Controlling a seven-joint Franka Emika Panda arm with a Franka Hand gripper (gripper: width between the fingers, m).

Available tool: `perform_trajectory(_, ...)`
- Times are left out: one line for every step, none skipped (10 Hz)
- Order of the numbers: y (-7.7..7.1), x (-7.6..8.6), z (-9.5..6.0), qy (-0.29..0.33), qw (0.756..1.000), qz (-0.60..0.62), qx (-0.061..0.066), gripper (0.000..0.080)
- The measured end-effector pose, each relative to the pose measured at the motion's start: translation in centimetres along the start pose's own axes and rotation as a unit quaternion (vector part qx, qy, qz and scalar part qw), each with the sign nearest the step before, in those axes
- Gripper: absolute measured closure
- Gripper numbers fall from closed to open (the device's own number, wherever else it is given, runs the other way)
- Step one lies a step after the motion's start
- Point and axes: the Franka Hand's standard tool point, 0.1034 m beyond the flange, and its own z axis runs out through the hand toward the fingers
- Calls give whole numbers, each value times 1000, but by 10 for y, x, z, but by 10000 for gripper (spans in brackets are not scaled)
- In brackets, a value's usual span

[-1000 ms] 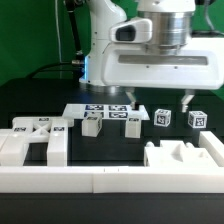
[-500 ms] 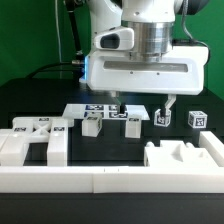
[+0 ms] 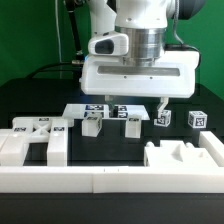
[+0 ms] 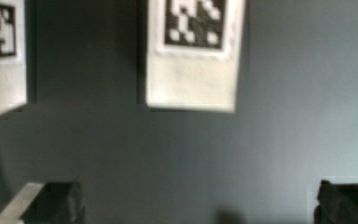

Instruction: Assemble chair

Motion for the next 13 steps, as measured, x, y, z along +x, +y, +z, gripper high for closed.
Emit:
perform_trajectory(-1,1,0,1,1000,-1,0,150)
perform_trajectory(0,-3,1,-15,1000,-1,-1,150)
perform_trajectory(1,-6,1,-52,999,0,-2,150)
perform_trajectory(2,-3,2,-86,996,0,-4,150)
perform_trajectory(2,-1,4,-107,994,0,-6,150)
perform_trajectory(3,-6,4,-146,989,-4,-6,150)
perform_trajectory(3,-8,4,-193,981,-6,-8,150)
perform_trajectory(2,-7,5,-227,974,-9,-9,150)
perform_trajectory(1,-8,6,-247,969,-14,-10,150)
perform_trajectory(2,-16,5,-299,954,-19,-11,150)
perform_trajectory(2,-12,10,-330,944,-18,-13,150)
perform_trajectory(2,-14,12,-355,934,-19,-15,150)
perform_trajectory(1,-12,16,-356,934,-19,-16,150)
